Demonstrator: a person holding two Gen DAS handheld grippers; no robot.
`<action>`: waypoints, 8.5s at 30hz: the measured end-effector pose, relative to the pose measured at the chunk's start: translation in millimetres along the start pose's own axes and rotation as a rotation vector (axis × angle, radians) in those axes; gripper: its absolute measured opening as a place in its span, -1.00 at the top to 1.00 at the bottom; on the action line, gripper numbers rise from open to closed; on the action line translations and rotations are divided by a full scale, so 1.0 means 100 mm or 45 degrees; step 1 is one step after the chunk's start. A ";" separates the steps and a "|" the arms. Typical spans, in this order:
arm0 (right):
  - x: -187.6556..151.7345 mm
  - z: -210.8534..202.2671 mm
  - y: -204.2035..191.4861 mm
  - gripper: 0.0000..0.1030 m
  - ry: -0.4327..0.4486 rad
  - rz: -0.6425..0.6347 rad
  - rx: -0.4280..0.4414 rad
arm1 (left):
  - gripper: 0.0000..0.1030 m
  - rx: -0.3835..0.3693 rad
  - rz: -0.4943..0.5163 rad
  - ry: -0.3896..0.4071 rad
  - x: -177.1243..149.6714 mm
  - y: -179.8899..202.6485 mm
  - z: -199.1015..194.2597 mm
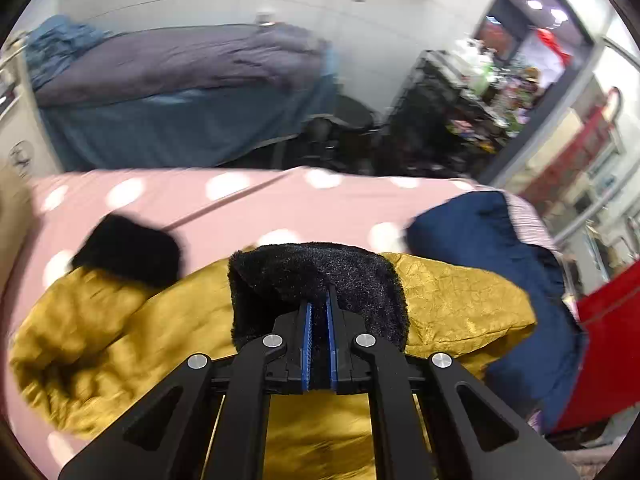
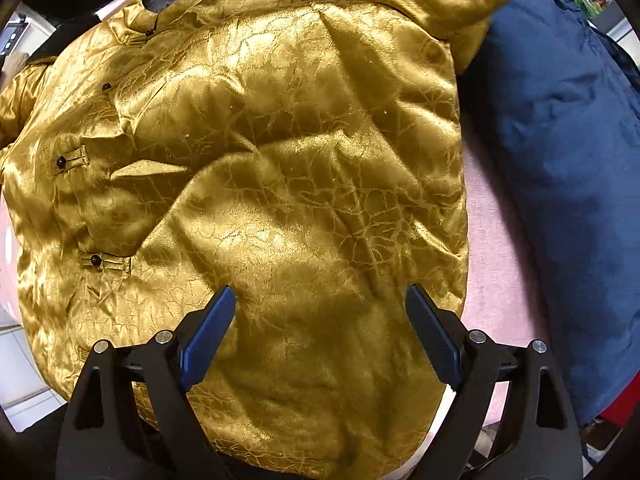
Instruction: Fold large clothes
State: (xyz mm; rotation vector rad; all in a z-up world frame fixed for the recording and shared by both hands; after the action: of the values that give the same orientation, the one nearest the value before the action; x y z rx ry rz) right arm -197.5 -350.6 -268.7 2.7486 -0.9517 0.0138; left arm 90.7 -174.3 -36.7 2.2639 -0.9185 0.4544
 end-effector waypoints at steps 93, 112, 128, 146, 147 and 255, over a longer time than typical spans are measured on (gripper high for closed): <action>1.61 -0.93 -0.81 -0.27 0.550 -0.299 -0.040 | -0.45 0.171 -0.081 -0.301 -1.04 -1.05 0.71; 1.90 -0.62 -0.04 -0.27 0.373 0.040 0.111 | -0.77 0.329 -0.178 -0.515 -1.34 -1.64 1.10; 1.73 0.00 0.00 -0.39 0.165 -0.062 0.168 | -0.89 0.328 -0.177 -0.531 -1.46 -1.62 1.11; 1.51 -0.29 -0.12 -0.87 0.198 0.077 0.042 | -0.90 0.376 -0.146 -0.523 -1.67 -1.38 1.24; 1.42 -0.33 -0.14 -0.87 0.194 0.075 0.052 | -0.90 0.377 -0.141 -0.522 -1.68 -1.32 1.26; -0.14 -0.97 -0.36 -0.87 0.111 0.089 0.101 | -0.56 0.079 0.242 -0.252 -1.23 0.36 1.19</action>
State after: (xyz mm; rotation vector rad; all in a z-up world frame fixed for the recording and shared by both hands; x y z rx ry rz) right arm -179.8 -293.3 -183.1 2.7589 -1.0441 0.1854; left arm -12.6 -213.9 -172.5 2.3187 -1.2430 0.3488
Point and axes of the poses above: each gripper's, at about its wrist camera, not at the fingertips, and z roughly the way its jaws point, y to its right, x to its top, the point moved 8 cm from there along z, roughly the way its jaws point, and after that the axes turned 14 degrees about -x, right-handed, at the moved point
